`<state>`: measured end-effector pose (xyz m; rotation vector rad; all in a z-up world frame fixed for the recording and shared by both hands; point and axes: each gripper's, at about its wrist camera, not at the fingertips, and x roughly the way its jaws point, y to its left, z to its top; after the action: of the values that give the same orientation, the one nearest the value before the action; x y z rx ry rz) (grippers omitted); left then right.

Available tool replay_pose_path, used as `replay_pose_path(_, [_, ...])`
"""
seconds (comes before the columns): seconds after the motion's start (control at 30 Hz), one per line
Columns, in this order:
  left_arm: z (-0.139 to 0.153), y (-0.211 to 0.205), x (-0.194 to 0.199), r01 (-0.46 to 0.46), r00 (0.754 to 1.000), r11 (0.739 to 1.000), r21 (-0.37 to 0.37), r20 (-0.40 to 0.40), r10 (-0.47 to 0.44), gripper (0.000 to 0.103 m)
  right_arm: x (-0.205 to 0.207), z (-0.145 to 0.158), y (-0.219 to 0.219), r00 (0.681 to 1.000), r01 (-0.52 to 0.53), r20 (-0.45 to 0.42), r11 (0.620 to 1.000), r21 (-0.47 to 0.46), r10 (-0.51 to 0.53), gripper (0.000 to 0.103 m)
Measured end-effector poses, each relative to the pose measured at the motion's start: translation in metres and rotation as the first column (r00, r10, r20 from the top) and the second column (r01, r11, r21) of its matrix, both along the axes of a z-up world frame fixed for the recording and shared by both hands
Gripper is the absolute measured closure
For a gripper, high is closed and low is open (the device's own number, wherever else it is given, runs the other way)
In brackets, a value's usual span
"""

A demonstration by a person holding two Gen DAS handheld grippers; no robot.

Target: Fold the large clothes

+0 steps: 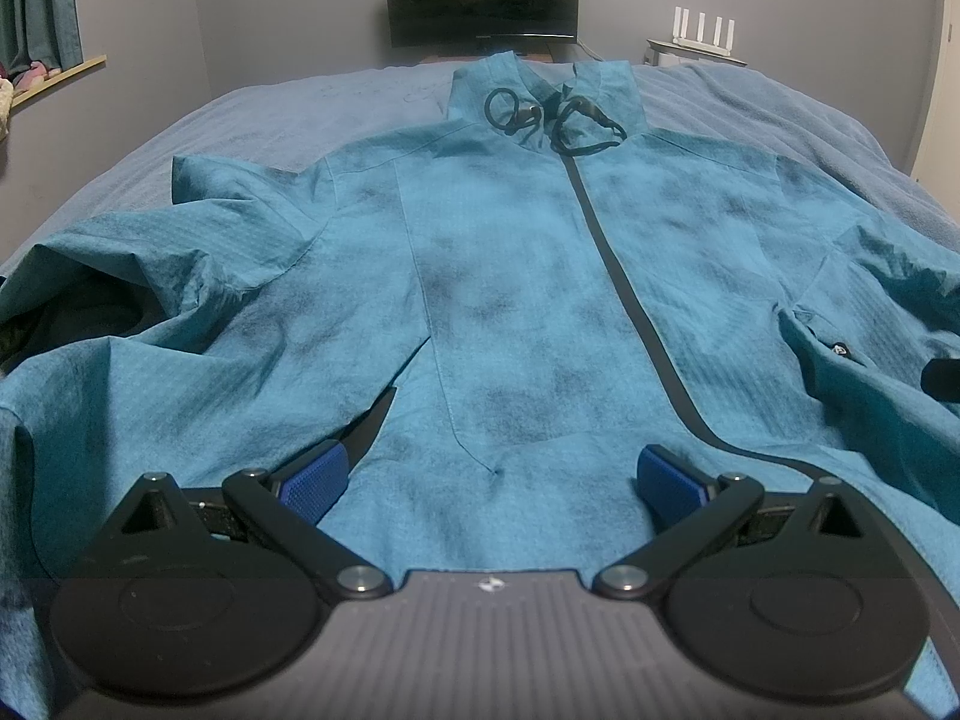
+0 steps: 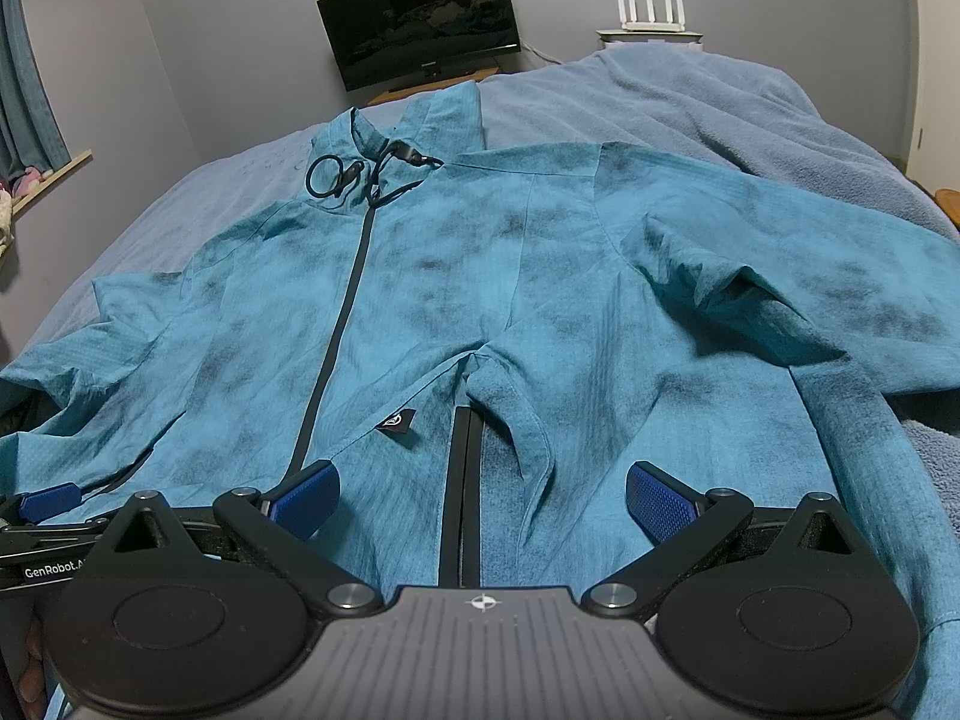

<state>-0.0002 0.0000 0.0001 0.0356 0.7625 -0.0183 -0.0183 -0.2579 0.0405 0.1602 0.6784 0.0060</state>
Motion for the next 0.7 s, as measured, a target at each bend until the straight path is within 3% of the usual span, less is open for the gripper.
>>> replay_pose_path(0.7, [0.0022, -0.0006, -0.0018, -0.002, 1.000, 1.000, -0.004, 0.012, 0.002, 0.000, 0.0045, -0.0025, -0.0019, 1.000, -0.013, -0.009, 1.000, 0.001, 0.013, 0.000])
